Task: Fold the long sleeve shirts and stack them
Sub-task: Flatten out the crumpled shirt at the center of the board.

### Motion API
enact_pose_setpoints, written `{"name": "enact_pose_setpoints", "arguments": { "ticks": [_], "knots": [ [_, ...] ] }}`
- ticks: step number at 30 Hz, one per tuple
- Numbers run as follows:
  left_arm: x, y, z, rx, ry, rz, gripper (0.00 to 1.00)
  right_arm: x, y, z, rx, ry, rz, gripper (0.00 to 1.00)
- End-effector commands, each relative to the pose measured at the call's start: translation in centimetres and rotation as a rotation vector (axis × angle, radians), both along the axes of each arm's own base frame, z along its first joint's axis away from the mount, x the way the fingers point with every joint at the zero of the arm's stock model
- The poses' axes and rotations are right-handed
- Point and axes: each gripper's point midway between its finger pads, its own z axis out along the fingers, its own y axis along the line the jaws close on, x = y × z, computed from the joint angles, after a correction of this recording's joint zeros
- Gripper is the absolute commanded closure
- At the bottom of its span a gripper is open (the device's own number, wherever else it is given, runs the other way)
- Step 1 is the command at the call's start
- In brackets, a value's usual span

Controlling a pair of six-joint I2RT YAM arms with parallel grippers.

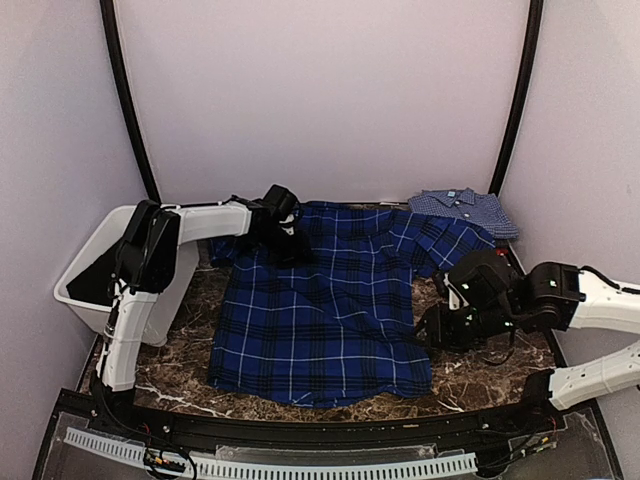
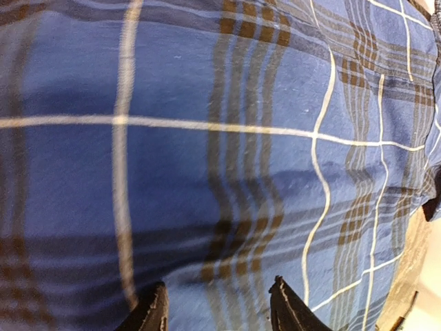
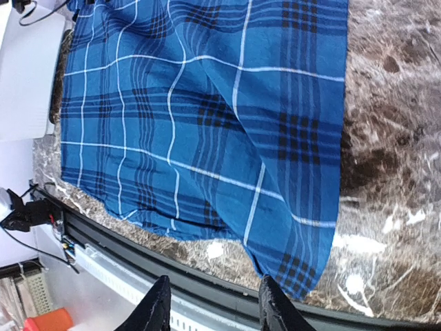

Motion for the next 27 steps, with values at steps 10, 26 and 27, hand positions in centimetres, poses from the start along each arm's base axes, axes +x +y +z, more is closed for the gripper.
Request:
{"name": "enact_pose_setpoints", "arguments": {
  "ticks": [10, 26, 27],
  "knots": [
    [-14.8, 10.4, 7.7, 0.131, -0.015, 0.106, 0.55, 8.5, 5.6, -0.4, -0.019, -0.16, 0.102, 0.6],
    [-30.1, 18.6, 2.5, 0.291, 0.186, 0.221, 0.55, 24.1, 5.3, -5.7, -0.058, -0.17, 0.047, 0.64],
    [-30.2, 18.7, 2.5, 0.299, 0.188, 0.224, 0.54, 24.6, 5.2, -6.2, -0.064, -0.165, 0.048, 0.64]
  ]
}}
